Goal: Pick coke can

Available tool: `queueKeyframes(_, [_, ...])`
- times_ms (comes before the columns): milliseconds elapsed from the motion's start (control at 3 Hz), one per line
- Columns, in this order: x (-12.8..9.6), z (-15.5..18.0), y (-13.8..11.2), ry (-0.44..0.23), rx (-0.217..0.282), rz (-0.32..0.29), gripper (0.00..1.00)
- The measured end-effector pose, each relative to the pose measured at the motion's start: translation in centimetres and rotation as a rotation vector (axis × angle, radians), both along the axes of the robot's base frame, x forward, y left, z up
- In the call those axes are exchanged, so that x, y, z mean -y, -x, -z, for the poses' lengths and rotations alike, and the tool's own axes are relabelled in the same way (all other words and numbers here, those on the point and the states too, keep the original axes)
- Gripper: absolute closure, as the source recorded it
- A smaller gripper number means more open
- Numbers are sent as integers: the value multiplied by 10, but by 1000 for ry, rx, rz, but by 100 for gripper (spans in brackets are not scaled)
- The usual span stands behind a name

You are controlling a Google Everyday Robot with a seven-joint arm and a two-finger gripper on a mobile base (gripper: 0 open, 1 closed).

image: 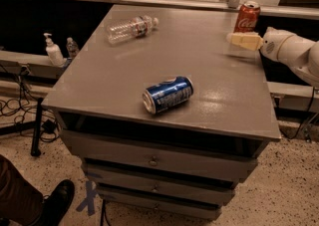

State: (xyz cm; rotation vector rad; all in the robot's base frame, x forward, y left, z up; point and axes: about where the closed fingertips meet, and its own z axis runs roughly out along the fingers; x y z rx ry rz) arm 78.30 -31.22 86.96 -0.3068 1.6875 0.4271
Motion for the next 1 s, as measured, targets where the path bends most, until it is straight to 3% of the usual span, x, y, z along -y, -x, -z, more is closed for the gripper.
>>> queueKeyframes(667, [-15,-4,-32,61,57,-82,1])
queueKeyframes(1000, [-24,-4,-42,76,62,-96,19])
